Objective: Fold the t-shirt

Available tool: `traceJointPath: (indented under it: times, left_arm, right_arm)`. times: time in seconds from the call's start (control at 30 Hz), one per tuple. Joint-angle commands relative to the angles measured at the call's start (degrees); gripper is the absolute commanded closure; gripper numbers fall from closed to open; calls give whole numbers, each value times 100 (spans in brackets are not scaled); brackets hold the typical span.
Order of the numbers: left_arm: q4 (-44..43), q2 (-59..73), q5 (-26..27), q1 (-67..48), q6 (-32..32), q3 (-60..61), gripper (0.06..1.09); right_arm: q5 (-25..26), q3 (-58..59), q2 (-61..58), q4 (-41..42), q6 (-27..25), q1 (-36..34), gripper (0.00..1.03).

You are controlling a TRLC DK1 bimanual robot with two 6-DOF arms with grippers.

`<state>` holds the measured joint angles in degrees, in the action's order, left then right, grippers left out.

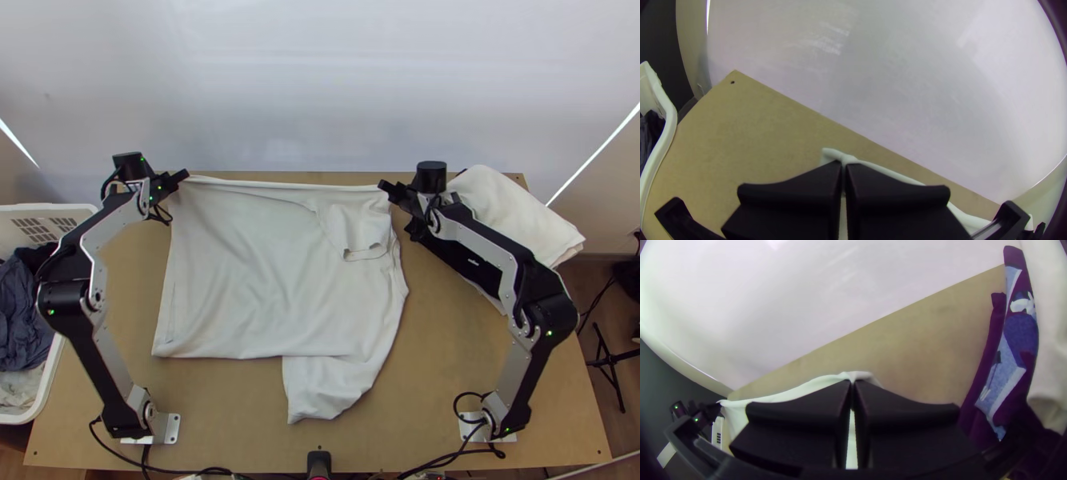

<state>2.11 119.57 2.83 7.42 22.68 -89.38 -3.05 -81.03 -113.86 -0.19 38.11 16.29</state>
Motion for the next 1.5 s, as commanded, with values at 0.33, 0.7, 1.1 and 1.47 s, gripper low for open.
traceJointPath:
  times: [0.33,0.7,1.1,1.47]
  left_arm:
    - [1125,269,156,84,-79,-615,105]
    - [2848,-127,526,172,-369,-527,105]
    - [2936,-513,596,313,-633,79,105]
    - [2980,-944,631,207,-923,1002,105]
  right_arm:
    - [32,-492,-294,-860,346,164,100]
    - [24,-422,163,-2267,355,278,100]
    - [41,334,778,-2574,311,392,100]
    - [314,993,1059,-2548,329,700,100]
